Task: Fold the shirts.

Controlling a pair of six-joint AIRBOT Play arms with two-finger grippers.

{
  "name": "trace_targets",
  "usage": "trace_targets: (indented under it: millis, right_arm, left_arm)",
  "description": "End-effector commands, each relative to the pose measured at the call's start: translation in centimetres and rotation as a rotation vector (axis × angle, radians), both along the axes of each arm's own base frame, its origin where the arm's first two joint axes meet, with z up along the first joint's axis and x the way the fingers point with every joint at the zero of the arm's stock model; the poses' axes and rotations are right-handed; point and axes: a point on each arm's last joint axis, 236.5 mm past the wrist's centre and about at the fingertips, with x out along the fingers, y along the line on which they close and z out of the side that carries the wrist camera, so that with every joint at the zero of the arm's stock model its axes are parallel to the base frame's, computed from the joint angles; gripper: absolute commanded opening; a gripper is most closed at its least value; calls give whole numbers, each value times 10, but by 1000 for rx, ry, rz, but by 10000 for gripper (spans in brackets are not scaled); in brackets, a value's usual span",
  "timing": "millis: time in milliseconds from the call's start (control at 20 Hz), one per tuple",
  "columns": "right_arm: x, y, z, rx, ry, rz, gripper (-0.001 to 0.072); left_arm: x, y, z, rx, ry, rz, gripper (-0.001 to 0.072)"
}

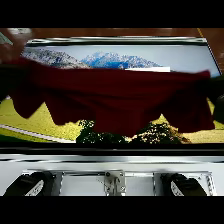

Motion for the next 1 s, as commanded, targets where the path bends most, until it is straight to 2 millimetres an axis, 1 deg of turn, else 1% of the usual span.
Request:
trace_targets:
  millis: [0,50,100,150,200,300,350,400,450,500,600,700,750,850,950]
  right_arm:
    - [-27,-21,-81,-73,411,-82,68]
    - [-27,-16,-106,-70,496,-63,68]
    - [-27,-12,-136,-67,584,-53,68]
    - [-24,-10,-165,-63,645,-57,68]
    - [-17,-10,-197,-64,684,-69,68]
    - [9,-12,-251,-57,703,-116,68]
    - [24,-11,-272,-45,701,-136,68]
    - [42,-10,-288,-36,694,-155,68]
    - [62,-9,-299,-24,675,-177,68]
    - [86,-9,-310,-4,639,-209,68]
    - [130,-10,-326,38,552,-269,68]
    - [162,-8,-340,100,495,-326,68]
    - [174,-7,-347,132,479,-351,68]
    - [191,-2,-359,202,472,-397,69]
    - [196,5,-374,261,504,-427,69]
  left_arm:
    - [-1,11,-82,79,270,43,40]
    - [1,11,-109,81,349,50,40]
    - [0,10,-141,88,437,56,40]
    - [-2,11,-173,103,515,58,40]
    - [-2,12,-202,112,577,70,40]
    - [7,14,-252,99,654,116,40]
    - [16,15,-269,88,670,144,40]
    - [28,16,-283,75,672,177,40]
    - [44,17,-292,60,663,210,40]
    - [61,18,-297,42,645,242,41]
    - [99,22,-307,-7,594,321,41]
    - [134,27,-319,-68,557,401,41]
    - [149,29,-326,-102,547,441,41]
    - [169,32,-346,-156,566,504,42]
    - [173,29,-372,-186,638,533,42]
